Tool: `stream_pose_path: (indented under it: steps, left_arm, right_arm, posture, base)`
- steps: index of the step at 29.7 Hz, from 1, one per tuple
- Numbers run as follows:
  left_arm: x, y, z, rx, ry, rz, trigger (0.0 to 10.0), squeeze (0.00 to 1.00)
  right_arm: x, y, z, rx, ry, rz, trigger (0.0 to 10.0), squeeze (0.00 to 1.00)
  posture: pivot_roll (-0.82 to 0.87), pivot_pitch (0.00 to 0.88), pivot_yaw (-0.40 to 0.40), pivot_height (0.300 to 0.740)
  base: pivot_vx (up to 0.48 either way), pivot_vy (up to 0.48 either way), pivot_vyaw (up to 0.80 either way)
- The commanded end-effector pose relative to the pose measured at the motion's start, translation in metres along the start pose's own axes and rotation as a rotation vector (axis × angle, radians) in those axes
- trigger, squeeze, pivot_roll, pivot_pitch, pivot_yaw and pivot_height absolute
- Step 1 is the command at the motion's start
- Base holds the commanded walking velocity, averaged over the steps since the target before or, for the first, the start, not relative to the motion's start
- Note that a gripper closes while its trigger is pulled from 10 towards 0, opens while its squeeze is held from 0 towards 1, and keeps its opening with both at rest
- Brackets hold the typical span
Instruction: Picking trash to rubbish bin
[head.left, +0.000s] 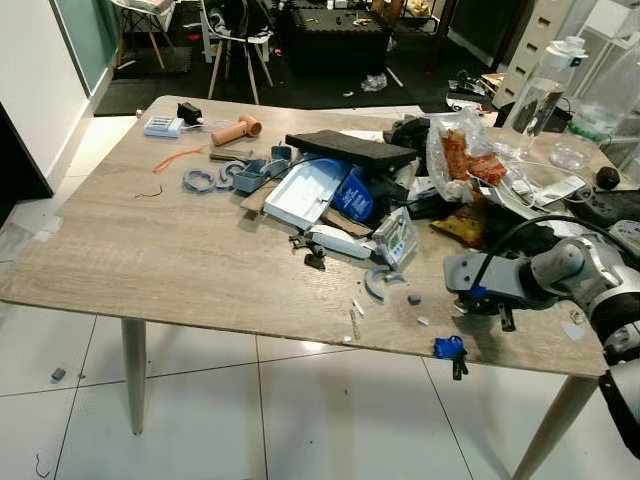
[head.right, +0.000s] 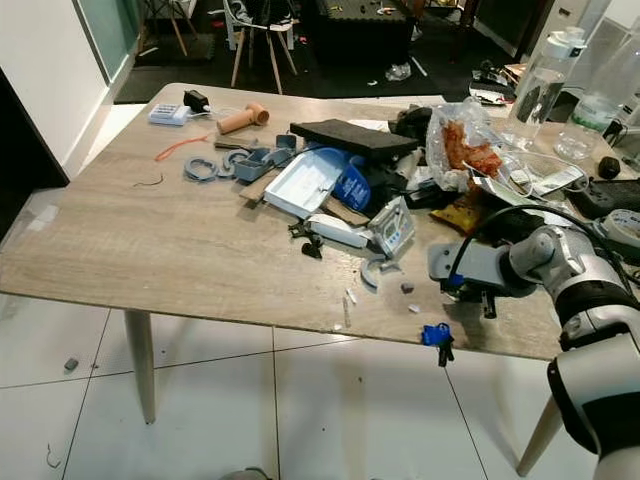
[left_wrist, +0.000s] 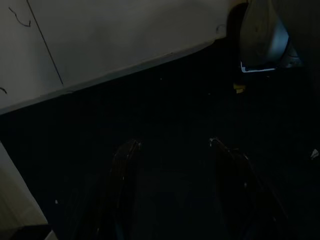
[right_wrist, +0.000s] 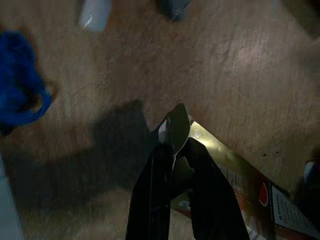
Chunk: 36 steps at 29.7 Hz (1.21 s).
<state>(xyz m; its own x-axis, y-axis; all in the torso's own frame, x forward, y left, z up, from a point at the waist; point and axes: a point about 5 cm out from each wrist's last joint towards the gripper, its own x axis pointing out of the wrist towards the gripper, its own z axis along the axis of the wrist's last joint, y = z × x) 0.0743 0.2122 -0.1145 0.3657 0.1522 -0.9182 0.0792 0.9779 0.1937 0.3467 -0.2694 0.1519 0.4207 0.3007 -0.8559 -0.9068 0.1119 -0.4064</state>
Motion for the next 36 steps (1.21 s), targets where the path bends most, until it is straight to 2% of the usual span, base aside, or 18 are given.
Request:
stream_pose_path:
  steps: [1, 3, 4, 5, 9, 16, 18, 20, 22, 23, 24, 25, 26, 27, 29, 30, 32, 36]
  left_arm:
    - [-0.001, 0.004, -0.005, 0.012, 0.021, 0.009, 10.0, 0.0]
    - [-0.001, 0.004, -0.005, 0.012, 0.021, 0.009, 10.0, 0.0]
    - [-0.001, 0.005, -0.005, 0.013, 0.021, 0.019, 10.0, 0.0]
    - [-0.001, 0.005, -0.005, 0.013, 0.021, 0.019, 10.0, 0.0]
    - [0.0, 0.007, -0.003, 0.019, 0.02, 0.034, 10.0, 0.0]
    - [0.0, 0.009, -0.001, 0.009, 0.017, 0.042, 10.0, 0.0]
    - [0.0, 0.009, -0.001, 0.009, 0.017, 0.042, 10.0, 0.0]
    - [0.0, 0.01, -0.001, 0.001, 0.018, 0.046, 10.0, 0.0]
    - [0.0, 0.01, -0.001, -0.007, 0.02, 0.05, 10.0, 0.0]
    - [0.0, 0.01, -0.002, -0.017, 0.022, 0.053, 10.0, 0.0]
    - [0.0, 0.01, -0.002, -0.024, 0.023, 0.055, 10.0, 0.0]
    - [0.0, 0.011, -0.003, -0.03, 0.026, 0.057, 10.0, 0.0]
    - [0.0, 0.011, -0.003, -0.03, 0.026, 0.057, 10.0, 0.0]
    - [0.0, 0.011, -0.003, -0.038, 0.029, 0.061, 10.0, 0.0]
    - [0.0, 0.011, -0.004, -0.053, 0.031, 0.069, 10.0, 0.0]
    - [0.0, 0.011, -0.004, -0.053, 0.031, 0.069, 10.0, 0.0]
    - [0.0, 0.014, -0.003, -0.084, 0.033, 0.087, 10.0, 0.0]
    - [0.0, 0.017, -0.003, -0.138, 0.035, 0.11, 10.0, 0.0]
  right_arm:
    - [0.007, 0.0, 0.008, 0.017, -0.072, -0.057, 0.0, 0.0]
    - [0.007, 0.0, 0.008, 0.017, -0.072, -0.057, 0.0, 0.0]
    - [0.001, -0.018, 0.026, 0.02, -0.192, -0.214, 0.0, 0.0]
    - [0.001, -0.018, 0.026, 0.02, -0.192, -0.214, 0.0, 0.0]
    - [-0.025, -0.051, 0.066, 0.122, -0.546, -0.45, 0.0, 0.0]
    - [-0.055, -0.066, 0.098, 0.184, -0.922, -0.461, 0.0, 0.0]
    - [-0.055, -0.066, 0.098, 0.184, -0.922, -0.461, 0.0, 0.0]
    - [-0.064, -0.068, 0.105, 0.191, -1.025, -0.46, 0.0, 0.0]
    - [-0.071, -0.068, 0.111, 0.203, -1.119, -0.437, 0.7, 0.0]
    - [-0.08, -0.067, 0.119, 0.212, -1.242, -0.396, 3.1, 0.0]
    - [-0.087, -0.065, 0.124, 0.212, -1.327, -0.36, 3.1, 0.0]
    - [-0.094, -0.06, 0.131, 0.206, -1.423, -0.296, 4.9, 0.0]
    - [-0.094, -0.06, 0.131, 0.206, -1.423, -0.296, 4.9, 0.0]
    - [-0.102, -0.049, 0.141, 0.196, -1.553, -0.19, 10.0, 0.0]
    - [-0.111, -0.028, 0.156, 0.16, -1.706, -0.001, 10.0, 0.0]
    - [-0.111, -0.028, 0.156, 0.16, -1.706, -0.001, 10.0, 0.0]
    - [-0.107, -0.001, 0.173, 0.143, -1.806, 0.23, 10.0, 0.0]
    - [-0.085, 0.027, 0.193, 0.16, -1.781, 0.427, 10.0, 0.0]
  posture:
    - [0.09, 0.072, -0.009, 0.74]
    - [0.09, 0.072, -0.009, 0.74]
    - [0.09, 0.067, -0.004, 0.74]
    - [0.09, 0.067, -0.004, 0.74]
    - [0.09, 0.064, 0.0, 0.74]
    - [0.09, 0.06, 0.004, 0.74]
    - [0.09, 0.06, 0.004, 0.74]
    - [0.09, 0.06, 0.003, 0.74]
    - [0.09, 0.059, 0.004, 0.74]
    - [0.09, 0.059, 0.004, 0.74]
    - [0.09, 0.059, 0.004, 0.74]
    - [0.09, 0.058, 0.004, 0.74]
    - [0.09, 0.058, 0.004, 0.74]
    - [0.09, 0.058, 0.004, 0.74]
    - [0.09, 0.058, 0.003, 0.74]
    - [0.09, 0.058, 0.003, 0.74]
    - [0.09, 0.058, 0.004, 0.74]
    - [0.09, 0.058, 0.004, 0.74]
  base:
    - [0.0, 0.0, 0.0]
    - [0.0, 0.0, 0.0]
    - [0.0, 0.0, 0.0]
    - [0.0, 0.0, 0.0]
    - [0.0, 0.0, 0.0]
    - [0.0, 0.0, 0.0]
    - [0.0, 0.0, 0.0]
    - [0.0, 0.0, 0.0]
    - [0.0, 0.0, 0.0]
    - [0.0, 0.0, 0.0]
    - [0.0, 0.0, 0.0]
    - [0.0, 0.0, 0.0]
    - [0.0, 0.0, 0.0]
    - [0.0, 0.0, 0.0]
    - [0.0, 0.0, 0.0]
    - [0.0, 0.0, 0.0]
    - [0.0, 0.0, 0.0]
    - [0.0, 0.0, 0.0]
